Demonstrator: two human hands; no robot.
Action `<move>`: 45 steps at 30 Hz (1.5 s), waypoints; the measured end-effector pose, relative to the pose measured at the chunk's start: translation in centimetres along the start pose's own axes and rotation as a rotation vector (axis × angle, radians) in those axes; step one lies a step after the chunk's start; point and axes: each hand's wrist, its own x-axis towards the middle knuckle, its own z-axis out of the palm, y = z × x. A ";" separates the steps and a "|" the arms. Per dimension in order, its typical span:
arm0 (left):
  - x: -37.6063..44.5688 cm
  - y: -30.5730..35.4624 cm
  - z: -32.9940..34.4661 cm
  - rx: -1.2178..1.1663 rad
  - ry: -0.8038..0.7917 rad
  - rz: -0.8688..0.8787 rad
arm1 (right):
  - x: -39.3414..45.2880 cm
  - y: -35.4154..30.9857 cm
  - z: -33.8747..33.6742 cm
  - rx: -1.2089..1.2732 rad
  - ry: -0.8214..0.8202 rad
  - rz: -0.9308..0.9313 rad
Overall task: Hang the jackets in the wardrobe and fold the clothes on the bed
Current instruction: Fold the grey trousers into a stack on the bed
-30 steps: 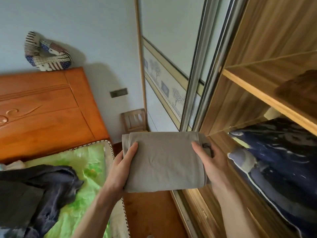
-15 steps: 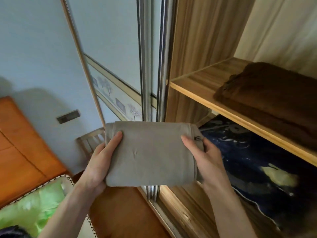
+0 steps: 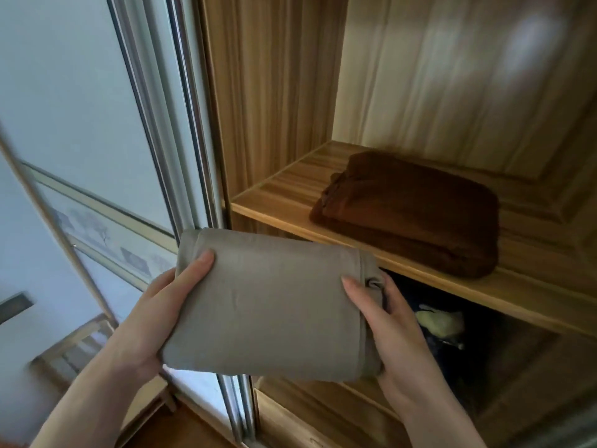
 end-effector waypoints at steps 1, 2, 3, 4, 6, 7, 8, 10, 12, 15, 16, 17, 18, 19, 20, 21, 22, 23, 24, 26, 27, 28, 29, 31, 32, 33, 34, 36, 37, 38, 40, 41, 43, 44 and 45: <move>0.6 0.8 -0.4 0.009 -0.019 0.004 | -0.1 -0.6 0.5 0.022 0.004 -0.014; 1.1 1.7 -0.8 0.019 -0.030 0.013 | -0.1 -1.4 1.2 0.037 0.000 -0.028; 1.6 2.7 -1.0 0.025 -0.037 0.028 | -0.1 -2.2 1.9 0.041 -0.006 -0.045; 2.0 3.7 -1.1 0.021 -0.038 0.040 | 0.1 -3.0 2.5 0.031 -0.010 -0.066; 2.9 5.4 -1.1 -0.007 -0.051 0.067 | 0.7 -4.9 3.4 -0.013 -0.021 -0.126; 3.2 6.1 -0.9 -0.033 -0.059 0.086 | 1.0 -5.9 3.8 -0.038 -0.027 -0.160; 3.4 6.9 -0.6 -0.058 -0.067 0.106 | 1.3 -7.0 4.1 -0.063 -0.030 -0.195; 4.1 8.3 0.1 -0.087 -0.094 0.138 | 1.9 -9.2 4.3 -0.110 -0.012 -0.255; 4.6 9.7 1.4 -0.100 -0.142 0.168 | 2.5 -11.3 4.2 -0.126 0.043 -0.305; 5.6 11.6 3.7 -0.074 -0.230 0.210 | 3.3 -13.9 3.3 -0.110 0.163 -0.345; 6.1 12.7 4.8 -0.072 -0.262 0.219 | 3.5 -14.6 2.9 -0.102 0.199 -0.353; 6.9 13.8 6.0 -0.074 -0.291 0.222 | 3.6 -15.2 2.4 -0.095 0.232 -0.361; 7.4 14.7 7.1 -0.072 -0.300 0.240 | 3.8 -15.7 2.0 -0.092 0.263 -0.370; 8.4 15.3 7.8 -0.059 -0.307 0.286 | 4.0 -16.2 1.6 -0.095 0.296 -0.375; 9.3 15.8 8.7 -0.043 -0.316 0.325 | 4.2 -16.6 1.1 -0.101 0.332 -0.380; 10.2 16.0 9.6 -0.033 -0.347 0.326 | 4.4 -16.9 0.6 -0.108 0.368 -0.380; 10.5 16.2 10.6 -0.030 -0.377 0.271 | 4.7 -17.2 0.1 -0.115 0.400 -0.376; 10.9 16.1 11.4 -0.022 -0.413 0.226 | 5.0 -17.4 -0.4 -0.123 0.428 -0.370; 11.1 16.0 12.0 -0.014 -0.431 0.199 | 5.3 -17.6 -1.0 -0.136 0.454 -0.363; 12.0 16.0 13.2 0.013 -0.466 0.189 | 6.0 -17.8 -2.1 -0.161 0.502 -0.344; 12.4 16.2 13.9 0.030 -0.489 0.202 | 6.3 -17.9 -2.5 -0.168 0.523 -0.335; 12.7 16.5 14.6 0.049 -0.494 0.211 | 6.6 -18.0 -3.1 -0.177 0.543 -0.330; 13.0 16.8 15.4 0.083 -0.485 0.231 | 6.8 -18.0 -3.6 -0.191 0.564 -0.324; 13.9 16.8 16.9 0.198 -0.454 0.320 | 7.3 -18.1 -4.3 -0.235 0.610 -0.307; 14.5 16.7 17.4 0.266 -0.439 0.372 | 7.5 -18.0 -4.7 -0.266 0.630 -0.295; 15.1 16.6 18.0 0.333 -0.430 0.410 | 7.8 -17.9 -5.0 -0.302 0.644 -0.279; 15.7 16.5 18.4 0.394 -0.430 0.433 | 8.0 -17.8 -5.3 -0.343 0.654 -0.260; 16.8 15.8 19.1 0.513 -0.437 0.455 | 8.4 -17.2 -5.7 -0.437 0.675 -0.211; 17.3 15.4 19.4 0.585 -0.428 0.462 | 8.7 -17.0 -6.0 -0.483 0.685 -0.186; 17.8 15.0 19.5 0.662 -0.418 0.468 | 8.9 -16.8 -6.2 -0.533 0.692 -0.161; 18.7 14.5 19.6 0.809 -0.396 0.503 | 9.3 -16.8 -6.5 -0.692 0.704 -0.101; 19.0 14.6 19.6 0.865 -0.382 0.530 | 9.4 -17.0 -6.8 -0.804 0.725 -0.082; 18.9 14.8 19.5 0.947 -0.352 0.626 | 9.4 -17.3 -7.0 -1.057 0.816 -0.162; 18.6 15.0 19.5 0.976 -0.339 0.699 | 9.2 -17.2 -6.8 -1.148 0.833 -0.291; 18.0 15.0 19.4 0.994 -0.330 0.787 | 9.0 -17.1 -6.5 -1.208 0.790 -0.438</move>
